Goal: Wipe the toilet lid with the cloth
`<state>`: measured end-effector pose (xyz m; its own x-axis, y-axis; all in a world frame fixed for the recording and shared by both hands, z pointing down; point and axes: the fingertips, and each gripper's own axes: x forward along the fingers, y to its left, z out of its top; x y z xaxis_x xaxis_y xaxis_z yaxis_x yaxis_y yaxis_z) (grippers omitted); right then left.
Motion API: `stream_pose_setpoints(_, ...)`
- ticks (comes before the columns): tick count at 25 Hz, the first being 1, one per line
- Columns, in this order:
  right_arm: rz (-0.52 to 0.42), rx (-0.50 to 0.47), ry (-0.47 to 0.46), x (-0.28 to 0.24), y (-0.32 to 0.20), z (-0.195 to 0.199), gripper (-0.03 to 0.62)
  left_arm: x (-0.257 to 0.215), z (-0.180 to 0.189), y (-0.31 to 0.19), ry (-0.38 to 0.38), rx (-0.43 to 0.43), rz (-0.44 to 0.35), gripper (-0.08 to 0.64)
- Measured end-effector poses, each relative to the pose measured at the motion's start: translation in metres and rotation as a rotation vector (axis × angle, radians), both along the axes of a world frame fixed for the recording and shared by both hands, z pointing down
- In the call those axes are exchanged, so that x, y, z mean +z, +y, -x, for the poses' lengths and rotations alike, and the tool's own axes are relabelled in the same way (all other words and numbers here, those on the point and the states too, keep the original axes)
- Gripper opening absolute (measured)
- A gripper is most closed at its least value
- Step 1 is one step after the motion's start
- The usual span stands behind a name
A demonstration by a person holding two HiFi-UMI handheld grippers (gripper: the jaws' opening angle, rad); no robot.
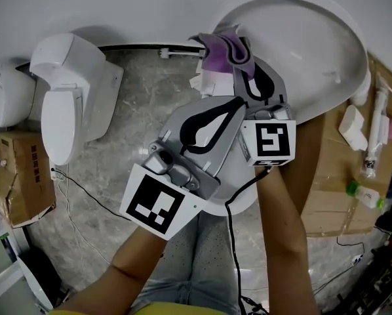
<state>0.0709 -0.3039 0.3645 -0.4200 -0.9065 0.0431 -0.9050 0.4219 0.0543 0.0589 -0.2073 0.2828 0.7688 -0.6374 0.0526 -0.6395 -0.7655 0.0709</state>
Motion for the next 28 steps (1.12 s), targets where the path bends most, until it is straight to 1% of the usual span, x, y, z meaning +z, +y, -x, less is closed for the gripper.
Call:
stream_pose_setpoints(2, 0.010, 0.002, 0.010, 0.005, -0.010, 0.003, 0.041, 0.004, -0.001, -0.007, -0.022, -0.012, 0.023, 0.000)
stream_pose_setpoints(5, 0.036, 0.030, 0.027, 0.015, -0.027, -0.001, 0.041, 0.008, -0.003, -0.015, -0.021, -0.027, 0.053, -0.001)
stream_pose_setpoints(9, 0.049, 0.075, 0.061, 0.026, -0.044, -0.011, 0.041, 0.011, -0.008, -0.019, -0.019, -0.027, 0.065, 0.000)
stream_pose_setpoints(12, 0.057, 0.127, 0.095, 0.037, -0.048, -0.029, 0.041, 0.016, -0.013, -0.020, -0.024, -0.025, 0.075, -0.001)
stream_pose_setpoints(16, 0.058, 0.213, 0.083, 0.044, -0.037, -0.070, 0.041, 0.019, -0.022, -0.018, -0.023, -0.014, 0.079, -0.002)
stream_pose_setpoints(20, 0.055, 0.366, 0.071, 0.045, -0.018, -0.128, 0.041, 0.022, -0.030, -0.012, -0.023, 0.004, 0.084, 0.000)
stream_pose_setpoints(24, 0.066, 0.489, 0.105, 0.052, 0.000, -0.184, 0.041, 0.023, -0.036, -0.005, -0.015, 0.015, 0.088, -0.001)
stream_pose_setpoints(28, 0.107, 0.626, 0.132, 0.061, 0.016, -0.231, 0.041, 0.024, -0.039, 0.001, -0.016, 0.025, 0.087, 0.000)
